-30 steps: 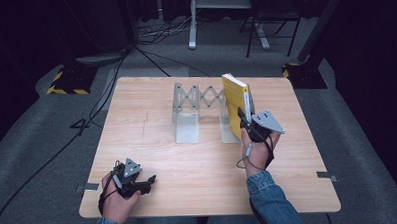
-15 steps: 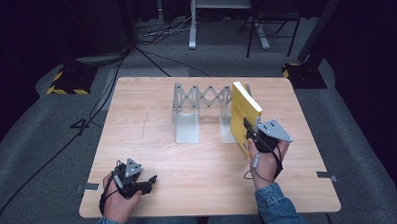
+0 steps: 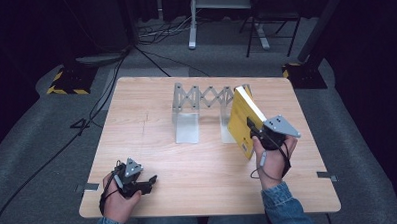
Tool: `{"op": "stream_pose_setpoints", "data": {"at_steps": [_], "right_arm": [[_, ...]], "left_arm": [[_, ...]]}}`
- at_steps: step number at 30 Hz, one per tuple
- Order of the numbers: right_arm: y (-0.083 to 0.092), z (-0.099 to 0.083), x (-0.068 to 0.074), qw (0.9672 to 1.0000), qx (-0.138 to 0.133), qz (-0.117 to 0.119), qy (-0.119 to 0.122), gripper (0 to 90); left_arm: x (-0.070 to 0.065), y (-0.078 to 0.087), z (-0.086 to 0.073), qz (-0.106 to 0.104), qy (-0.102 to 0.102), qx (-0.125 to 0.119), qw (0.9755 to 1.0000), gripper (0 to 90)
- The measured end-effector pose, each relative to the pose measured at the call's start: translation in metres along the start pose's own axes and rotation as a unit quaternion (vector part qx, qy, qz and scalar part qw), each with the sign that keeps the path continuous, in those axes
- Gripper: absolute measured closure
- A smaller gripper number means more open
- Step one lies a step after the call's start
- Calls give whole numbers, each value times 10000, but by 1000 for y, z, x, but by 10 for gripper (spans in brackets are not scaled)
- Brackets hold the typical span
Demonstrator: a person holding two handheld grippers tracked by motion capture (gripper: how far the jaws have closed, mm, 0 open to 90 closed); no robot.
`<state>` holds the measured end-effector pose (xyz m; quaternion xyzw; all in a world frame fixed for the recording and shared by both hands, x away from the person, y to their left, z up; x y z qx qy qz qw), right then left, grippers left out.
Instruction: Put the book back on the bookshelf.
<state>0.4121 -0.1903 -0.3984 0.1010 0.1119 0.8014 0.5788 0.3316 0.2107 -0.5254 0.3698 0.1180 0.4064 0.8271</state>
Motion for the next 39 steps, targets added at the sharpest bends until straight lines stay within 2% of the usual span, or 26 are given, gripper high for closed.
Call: {"op": "stream_pose_setpoints", "data": {"at_steps": [2,4,6,9,13,20,24,25,27,32,39], "right_arm": [[-2,10,0,9998,174,41,48,719],[-3,16,-1,9992,376,40,103,741],[-7,20,-1,9990,417,125,-20,756],[-12,25,2,9994,330,80,-76,759],[-19,37,5,9998,85,-40,-155,759],[-37,52,6,9990,-163,-219,-360,759],[-47,51,5,9975,-329,-316,-541,759],[-50,50,5,9969,-372,-319,-608,758],[-54,47,6,9966,-334,-348,-668,758],[-65,34,10,9969,-184,-367,-674,757],[-67,28,10,9969,-270,-510,-530,753]], "left_arm": [[0,0,0,-7,-3,4,10000,271],[0,0,0,-10,-2,0,10000,271],[0,0,0,-23,24,-6,10000,270],[0,0,0,-18,26,-14,10000,269],[0,-1,0,-29,52,-19,10000,267],[0,-1,0,-39,51,-26,10000,266],[1,0,-1,-47,49,-16,10000,265],[1,0,-1,-37,101,-22,9999,264],[1,0,-1,-33,73,-13,10000,265],[0,0,-1,-11,46,-10,10000,264],[0,0,-1,-15,45,-4,10000,263]]}}
Point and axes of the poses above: each handheld gripper's, and its own axes: y roughly backward along the jaws, z roughly out of its top, x roughly to its left, the point moved 3 cm from there along -y, roughly forward along the jaws, and after that the axes turned 9 degrees about -y, right-handed, at the moved point
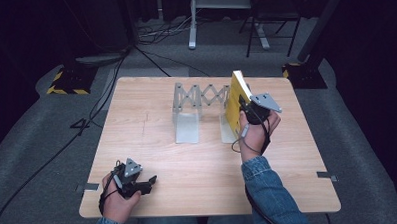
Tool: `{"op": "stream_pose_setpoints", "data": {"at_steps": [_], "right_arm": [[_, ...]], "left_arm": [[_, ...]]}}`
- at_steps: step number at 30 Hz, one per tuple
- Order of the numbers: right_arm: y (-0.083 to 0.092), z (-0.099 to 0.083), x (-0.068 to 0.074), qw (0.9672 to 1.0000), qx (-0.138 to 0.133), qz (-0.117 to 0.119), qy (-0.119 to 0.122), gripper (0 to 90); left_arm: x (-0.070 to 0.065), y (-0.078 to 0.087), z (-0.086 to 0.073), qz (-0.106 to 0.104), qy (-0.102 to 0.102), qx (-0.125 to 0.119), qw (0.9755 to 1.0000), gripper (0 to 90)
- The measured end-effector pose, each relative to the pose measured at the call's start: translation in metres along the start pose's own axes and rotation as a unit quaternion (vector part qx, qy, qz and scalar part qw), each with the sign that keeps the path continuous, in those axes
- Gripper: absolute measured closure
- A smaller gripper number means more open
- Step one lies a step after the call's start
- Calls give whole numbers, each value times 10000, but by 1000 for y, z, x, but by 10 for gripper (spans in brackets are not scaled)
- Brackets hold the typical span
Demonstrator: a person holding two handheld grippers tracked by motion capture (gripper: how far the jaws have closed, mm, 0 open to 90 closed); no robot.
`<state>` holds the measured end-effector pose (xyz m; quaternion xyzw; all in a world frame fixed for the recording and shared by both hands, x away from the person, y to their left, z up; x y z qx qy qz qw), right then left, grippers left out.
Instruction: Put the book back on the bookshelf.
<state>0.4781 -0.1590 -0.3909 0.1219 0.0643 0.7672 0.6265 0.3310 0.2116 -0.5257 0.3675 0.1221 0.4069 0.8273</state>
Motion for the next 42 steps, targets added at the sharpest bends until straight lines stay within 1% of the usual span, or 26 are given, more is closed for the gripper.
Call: {"op": "stream_pose_setpoints", "data": {"at_steps": [2,5,6,7,8,9,10,12,14,15,17,20,22,24,26,27,29,31,33,34,36,40,42], "right_arm": [[1,-2,0,10000,12,-3,69,739],[2,-3,0,9999,-19,-61,142,616],[3,-2,-1,9999,-37,-70,137,593],[5,-2,-2,9999,-43,-46,120,568],[6,0,-2,9999,-57,-35,113,525],[7,1,-3,9999,-51,-18,93,494],[8,2,-3,10000,-52,21,68,459],[12,5,-4,9999,-52,148,-59,370],[15,7,-4,9996,-62,239,-126,317],[18,8,-5,9995,-76,273,-151,305],[23,10,-7,9994,-73,302,-121,290],[33,12,-12,9988,-18,447,-188,276],[41,15,-15,9985,10,514,-158,272],[48,17,-18,9976,63,678,-158,271],[54,19,-21,9968,126,774,-158,259],[58,20,-23,9963,156,837,-150,254],[66,20,-28,9951,246,956,-104,245],[73,21,-33,9936,308,1077,-123,239],[82,21,-41,9916,368,1228,-187,228],[87,21,-45,9903,403,1314,-202,218],[93,22,-50,9892,441,1383,-210,212],[108,22,-62,9865,555,1543,-14,204],[114,22,-66,9851,614,1609,36,201]], "left_arm": [[0,0,0,-8,17,1,10000,261],[0,0,0,-15,31,0,10000,258],[1,-1,0,-1,26,-8,10000,257],[1,-1,0,5,56,9,10000,257],[0,-1,0,-1,93,8,10000,256],[1,-1,0,-2,81,21,10000,256],[1,-1,0,3,98,14,10000,255],[1,-1,0,4,100,15,9999,254],[1,-1,0,3,85,9,10000,254],[2,-1,0,4,76,9,10000,253],[2,-1,0,0,98,2,10000,252],[3,-1,0,20,68,2,10000,251],[4,-1,0,9,80,18,10000,251],[5,-1,0,25,71,9,10000,251],[5,-1,0,29,74,12,10000,250],[6,0,-1,31,52,19,10000,251],[7,1,-2,38,114,17,9999,251],[10,2,-4,71,107,36,9999,251],[10,2,-4,51,128,25,9999,251],[11,3,-5,72,169,2,9998,251],[12,3,-5,84,176,-2,9998,251],[12,3,-5,82,139,19,9999,249],[13,3,-5,83,136,24,9999,249]]}}
Point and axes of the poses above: each handheld gripper's, and its own axes: y roughly backward along the jaws, z roughly out of its top, x roughly to its left, the point moved 3 cm from there along -y, roughly forward along the jaws, and after that the axes turned 9 degrees about -y, right-handed, at the moved point
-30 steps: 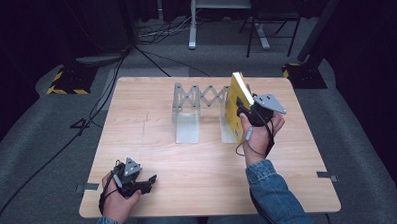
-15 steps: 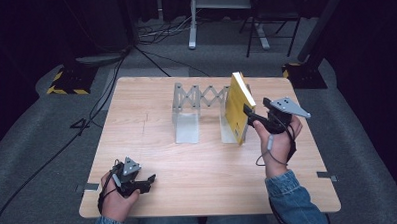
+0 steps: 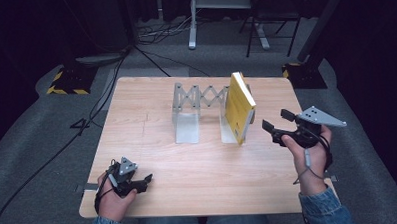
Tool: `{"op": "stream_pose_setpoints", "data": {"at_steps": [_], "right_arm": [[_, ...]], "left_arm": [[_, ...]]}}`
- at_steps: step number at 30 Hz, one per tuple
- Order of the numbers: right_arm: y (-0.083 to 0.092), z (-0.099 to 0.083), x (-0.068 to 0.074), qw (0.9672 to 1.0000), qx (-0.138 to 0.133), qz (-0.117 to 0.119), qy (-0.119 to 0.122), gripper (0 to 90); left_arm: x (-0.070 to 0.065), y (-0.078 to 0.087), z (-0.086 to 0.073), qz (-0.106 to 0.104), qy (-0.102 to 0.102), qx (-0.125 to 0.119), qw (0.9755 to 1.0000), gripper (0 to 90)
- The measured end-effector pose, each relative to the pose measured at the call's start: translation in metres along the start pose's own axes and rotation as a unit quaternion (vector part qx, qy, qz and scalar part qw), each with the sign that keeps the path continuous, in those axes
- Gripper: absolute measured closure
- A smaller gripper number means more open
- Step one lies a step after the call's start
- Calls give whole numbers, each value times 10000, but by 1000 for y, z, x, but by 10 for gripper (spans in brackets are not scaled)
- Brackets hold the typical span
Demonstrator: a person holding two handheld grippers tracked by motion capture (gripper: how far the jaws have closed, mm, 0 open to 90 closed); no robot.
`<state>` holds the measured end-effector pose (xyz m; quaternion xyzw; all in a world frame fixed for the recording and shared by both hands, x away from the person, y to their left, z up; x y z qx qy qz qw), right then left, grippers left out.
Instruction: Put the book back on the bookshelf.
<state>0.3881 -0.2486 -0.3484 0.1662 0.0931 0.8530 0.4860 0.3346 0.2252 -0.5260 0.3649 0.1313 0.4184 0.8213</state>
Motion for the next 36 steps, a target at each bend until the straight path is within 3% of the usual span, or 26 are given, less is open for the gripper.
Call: {"op": "stream_pose_setpoints", "data": {"at_steps": [8,14,25,36], "right_arm": [[21,-13,-16,9986,386,320,171,211],[32,-27,-32,9983,401,391,179,209],[48,-58,-63,9966,697,329,295,209],[47,-97,-92,9939,1095,23,105,209]], "left_arm": [[2,-1,1,-6,-6,-2,10000,238],[2,-1,1,-8,-14,22,10000,233],[2,-2,1,12,0,13,10000,230],[2,-2,2,15,4,13,10000,230]]}}
Point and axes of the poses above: each handheld gripper's, and its own axes: y roughly backward along the jaws, z roughly out of its top, x roughly to its left, the point moved 3 cm from there along -y, roughly forward along the jaws, and after that the axes turned 9 degrees about -y, right-handed, at the moved point
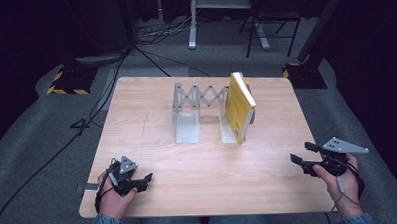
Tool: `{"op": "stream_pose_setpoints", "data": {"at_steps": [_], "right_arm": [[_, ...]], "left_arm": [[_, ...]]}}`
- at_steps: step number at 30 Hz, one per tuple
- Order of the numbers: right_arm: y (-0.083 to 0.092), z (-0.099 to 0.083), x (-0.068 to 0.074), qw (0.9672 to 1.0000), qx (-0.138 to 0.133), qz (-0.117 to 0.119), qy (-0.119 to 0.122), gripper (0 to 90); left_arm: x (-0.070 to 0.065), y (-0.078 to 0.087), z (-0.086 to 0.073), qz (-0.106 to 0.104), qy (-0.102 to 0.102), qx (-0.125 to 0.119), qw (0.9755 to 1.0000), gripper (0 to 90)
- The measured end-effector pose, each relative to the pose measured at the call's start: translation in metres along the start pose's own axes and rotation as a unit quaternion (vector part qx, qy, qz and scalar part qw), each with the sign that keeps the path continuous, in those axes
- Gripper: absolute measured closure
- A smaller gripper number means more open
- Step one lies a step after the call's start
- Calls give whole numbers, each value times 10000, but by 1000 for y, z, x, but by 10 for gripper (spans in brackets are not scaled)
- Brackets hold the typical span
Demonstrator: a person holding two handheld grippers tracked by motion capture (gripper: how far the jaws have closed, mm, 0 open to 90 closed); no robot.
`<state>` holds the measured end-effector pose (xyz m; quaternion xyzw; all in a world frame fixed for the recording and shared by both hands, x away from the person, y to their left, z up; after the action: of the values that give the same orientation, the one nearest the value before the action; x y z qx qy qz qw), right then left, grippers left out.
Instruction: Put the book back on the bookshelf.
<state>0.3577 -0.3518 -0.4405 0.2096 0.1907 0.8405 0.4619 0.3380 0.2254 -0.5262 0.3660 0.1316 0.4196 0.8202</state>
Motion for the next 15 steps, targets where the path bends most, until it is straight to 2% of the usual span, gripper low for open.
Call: {"op": "stream_pose_setpoints", "data": {"at_steps": [8,13,15], "right_arm": [[-14,-24,-4,9993,353,-102,21,208],[-22,-38,-4,9991,401,-82,-147,207],[-26,-44,-2,9985,527,-108,-73,204]], "left_arm": [[0,0,0,-1,-7,5,10000,230],[0,0,0,1,0,0,10000,230],[0,0,0,-9,-9,7,10000,231]]}}
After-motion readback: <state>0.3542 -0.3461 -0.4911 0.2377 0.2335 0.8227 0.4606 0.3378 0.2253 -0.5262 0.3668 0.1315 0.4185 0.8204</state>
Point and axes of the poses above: each handheld gripper's, and its own axes: y roughly backward along the jaws, z roughly out of its top, x roughly to its left, the point moved 3 cm from there along -y, roughly forward along the jaws, and after that the axes turned 9 degrees about -y, right-handed, at the moved point
